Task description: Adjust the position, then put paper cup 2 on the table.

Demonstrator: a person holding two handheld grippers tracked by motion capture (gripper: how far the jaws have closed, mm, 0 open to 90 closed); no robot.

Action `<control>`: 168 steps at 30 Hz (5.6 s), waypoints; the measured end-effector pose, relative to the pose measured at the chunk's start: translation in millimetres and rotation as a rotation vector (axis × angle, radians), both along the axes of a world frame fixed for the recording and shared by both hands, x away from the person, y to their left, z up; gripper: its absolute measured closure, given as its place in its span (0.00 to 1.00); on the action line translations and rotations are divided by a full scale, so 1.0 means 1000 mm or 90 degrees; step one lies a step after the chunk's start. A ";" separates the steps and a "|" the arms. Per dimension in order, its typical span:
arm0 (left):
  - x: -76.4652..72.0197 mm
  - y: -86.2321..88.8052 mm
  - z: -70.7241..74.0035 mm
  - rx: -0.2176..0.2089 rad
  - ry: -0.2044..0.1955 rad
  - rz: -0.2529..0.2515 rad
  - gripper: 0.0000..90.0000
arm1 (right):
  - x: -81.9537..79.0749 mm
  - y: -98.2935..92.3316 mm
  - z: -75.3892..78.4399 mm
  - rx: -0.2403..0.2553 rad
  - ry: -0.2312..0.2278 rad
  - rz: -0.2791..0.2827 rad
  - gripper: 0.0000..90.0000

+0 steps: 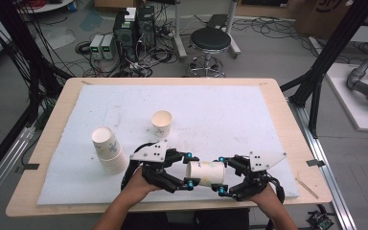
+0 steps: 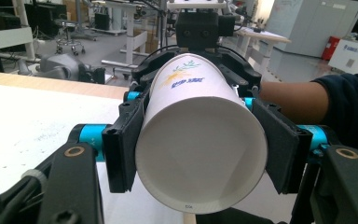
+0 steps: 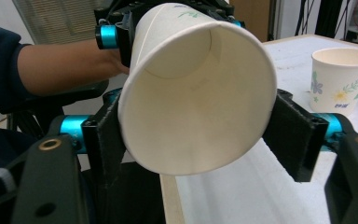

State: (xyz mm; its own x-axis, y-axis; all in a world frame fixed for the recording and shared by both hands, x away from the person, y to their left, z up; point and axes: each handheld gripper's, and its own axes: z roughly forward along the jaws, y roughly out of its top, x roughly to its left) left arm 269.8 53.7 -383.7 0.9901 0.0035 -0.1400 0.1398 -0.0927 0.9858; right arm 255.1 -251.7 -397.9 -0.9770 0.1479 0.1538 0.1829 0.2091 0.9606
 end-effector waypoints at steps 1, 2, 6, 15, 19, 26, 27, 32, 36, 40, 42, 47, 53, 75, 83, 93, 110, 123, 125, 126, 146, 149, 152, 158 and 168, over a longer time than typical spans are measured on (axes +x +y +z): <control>0.000 0.000 0.000 -0.003 0.000 -0.001 0.41 | 0.000 0.000 0.000 0.002 0.000 0.002 0.34; 0.000 0.001 0.000 -0.004 0.001 0.000 0.41 | 0.000 -0.001 0.001 0.006 -0.004 0.001 0.35; 0.001 0.001 -0.001 -0.016 0.012 -0.002 0.41 | -0.001 -0.001 0.002 0.018 0.001 0.000 0.37; 0.001 0.004 0.005 0.009 0.030 0.015 0.18 | 0.001 -0.006 0.011 -0.001 0.022 0.001 0.37; 0.001 0.007 0.011 0.051 0.010 0.029 0.16 | 0.003 -0.010 0.017 -0.012 0.023 -0.007 0.37; 0.001 0.007 0.018 0.125 -0.023 0.061 0.16 | 0.006 -0.009 0.030 -0.105 0.011 -0.029 0.37; 0.001 0.006 0.019 0.139 -0.028 0.065 0.16 | 0.007 -0.007 0.031 -0.122 0.011 -0.033 0.37; 0.001 -0.001 0.018 0.203 -0.048 0.067 0.16 | 0.009 0.003 0.039 -0.201 0.000 -0.034 0.37; 0.001 -0.005 0.019 0.241 -0.063 0.060 0.17 | 0.011 0.012 0.044 -0.251 -0.005 -0.027 0.37; 0.002 -0.006 0.020 0.261 -0.070 0.059 0.17 | 0.012 0.021 0.050 -0.298 -0.020 -0.017 0.37; 0.002 -0.008 0.020 0.270 -0.070 0.059 0.18 | 0.013 0.025 0.053 -0.318 -0.026 -0.010 0.37; 0.001 -0.014 0.017 0.311 -0.080 0.049 0.18 | 0.014 0.036 0.059 -0.370 -0.038 0.000 0.37; 0.002 -0.017 0.016 0.331 -0.082 0.047 0.19 | 0.015 0.047 0.065 -0.417 -0.053 0.012 0.37; 0.005 -0.030 0.009 0.397 -0.074 0.034 0.24 | 0.016 0.075 0.070 -0.542 -0.082 0.052 0.36; 0.006 -0.033 0.006 0.402 -0.063 0.018 0.31 | 0.015 0.080 0.068 -0.562 -0.078 0.062 0.37; 0.004 -0.036 0.000 0.391 -0.057 -0.005 0.40 | 0.015 0.081 0.067 -0.565 -0.072 0.073 0.37; 0.010 -0.015 -0.014 0.271 -0.015 0.087 0.37 | 0.009 0.015 0.086 -0.279 -0.054 -0.075 0.24; 0.016 0.004 -0.020 0.166 -0.003 0.211 0.36 | -0.007 -0.055 0.047 -0.145 -0.054 -0.275 0.24; 0.017 0.006 -0.019 0.157 -0.010 0.227 0.36 | -0.009 -0.059 0.041 -0.139 -0.049 -0.303 0.24; 0.017 0.006 -0.018 0.152 -0.013 0.231 0.36 | -0.009 -0.060 0.038 -0.134 -0.048 -0.311 0.24; 0.035 0.007 -0.011 0.077 -0.030 0.299 0.36 | -0.007 -0.064 0.029 -0.140 -0.058 -0.344 0.24; 0.045 0.000 -0.010 0.061 -0.029 0.317 0.35 | -0.008 -0.067 0.029 -0.137 -0.057 -0.352 0.24; 0.056 -0.009 -0.011 0.054 -0.029 0.323 0.35 | -0.008 -0.070 0.028 -0.135 -0.047 -0.361 0.24; 0.080 -0.034 -0.016 0.052 -0.043 0.340 0.35 | -0.007 -0.074 0.026 -0.132 -0.048 -0.369 0.24; 0.113 -0.071 -0.035 0.041 -0.018 0.366 0.35 | -0.009 -0.083 0.022 -0.126 -0.043 -0.378 0.24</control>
State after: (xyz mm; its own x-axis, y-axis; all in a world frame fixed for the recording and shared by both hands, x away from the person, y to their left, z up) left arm 382.4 -17.4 -418.6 0.8297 0.5502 -0.0947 0.1586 -0.0697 0.9849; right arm 245.8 -334.2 -376.3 -0.7260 0.6877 0.0095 0.2631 0.2650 0.9277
